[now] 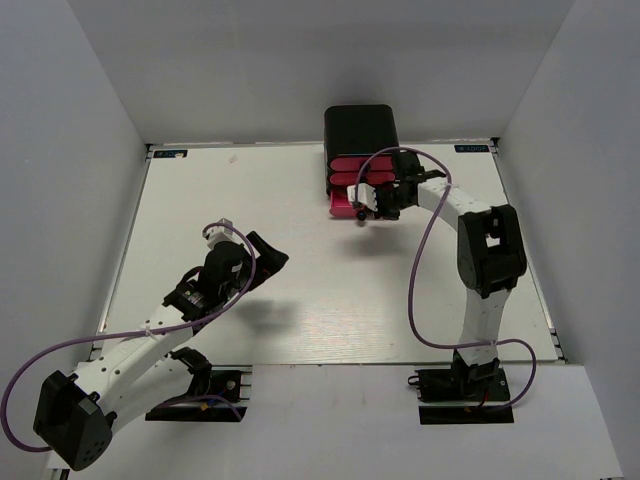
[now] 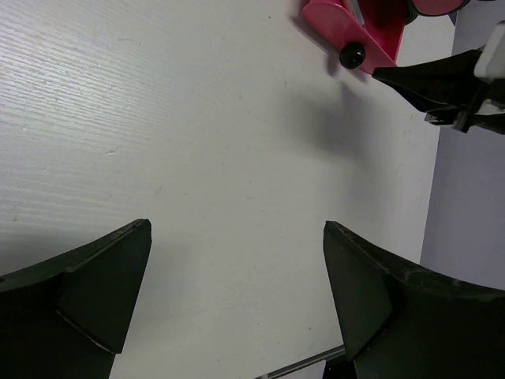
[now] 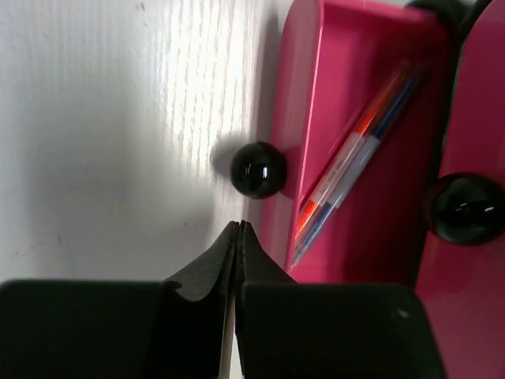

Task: Sort the stationery into containers
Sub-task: Close the drawer in the storage box.

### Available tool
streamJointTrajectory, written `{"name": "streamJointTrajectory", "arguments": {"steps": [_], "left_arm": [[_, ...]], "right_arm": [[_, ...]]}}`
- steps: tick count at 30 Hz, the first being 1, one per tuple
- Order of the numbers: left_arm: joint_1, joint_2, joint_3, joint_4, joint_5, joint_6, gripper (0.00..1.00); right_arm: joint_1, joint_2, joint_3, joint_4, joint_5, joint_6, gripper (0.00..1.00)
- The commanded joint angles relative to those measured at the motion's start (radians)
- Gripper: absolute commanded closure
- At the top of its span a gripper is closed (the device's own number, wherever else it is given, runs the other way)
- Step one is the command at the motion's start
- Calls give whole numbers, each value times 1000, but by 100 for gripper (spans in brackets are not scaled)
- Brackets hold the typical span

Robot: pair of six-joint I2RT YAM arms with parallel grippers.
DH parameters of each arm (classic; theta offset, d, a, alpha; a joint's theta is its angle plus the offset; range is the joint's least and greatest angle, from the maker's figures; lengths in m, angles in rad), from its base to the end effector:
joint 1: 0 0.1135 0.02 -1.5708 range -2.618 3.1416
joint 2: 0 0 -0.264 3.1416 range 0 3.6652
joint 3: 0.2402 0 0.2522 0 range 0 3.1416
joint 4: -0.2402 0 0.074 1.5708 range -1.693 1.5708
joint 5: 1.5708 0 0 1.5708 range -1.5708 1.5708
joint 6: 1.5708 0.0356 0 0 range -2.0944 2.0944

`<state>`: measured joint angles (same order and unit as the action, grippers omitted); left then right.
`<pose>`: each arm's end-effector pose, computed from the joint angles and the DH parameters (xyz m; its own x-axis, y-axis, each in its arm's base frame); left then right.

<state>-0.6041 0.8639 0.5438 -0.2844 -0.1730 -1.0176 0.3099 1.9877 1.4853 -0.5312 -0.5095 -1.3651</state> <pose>0.1596 -0.1027 0.2321 -0.6227 -0.5886 -0.5155 -0.1652 0.7429 -0.6487 0.3987 0.1459 0.1992 0.3262 -0.7929 -0.5147 -0.9039 -0.1022 -0.4154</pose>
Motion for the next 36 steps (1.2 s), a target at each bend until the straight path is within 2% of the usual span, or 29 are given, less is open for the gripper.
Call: {"name": "streamJointTrajectory", "arguments": {"steps": [1,15,24,36], "left_arm": [[0,-11,8,7,7,8,1],[0,-11,8,-12,-2,8,1],[0,-11,18,-12,-2,8,1],[0,-2,27,-12,-2,8,1]], "right_arm": [[3,10,-31,102,80,49,100],[8,43,-71,338,184,149,100],[14,59,-74,381,157,166,100],[21,88,-26,347,62,124,98]]}}
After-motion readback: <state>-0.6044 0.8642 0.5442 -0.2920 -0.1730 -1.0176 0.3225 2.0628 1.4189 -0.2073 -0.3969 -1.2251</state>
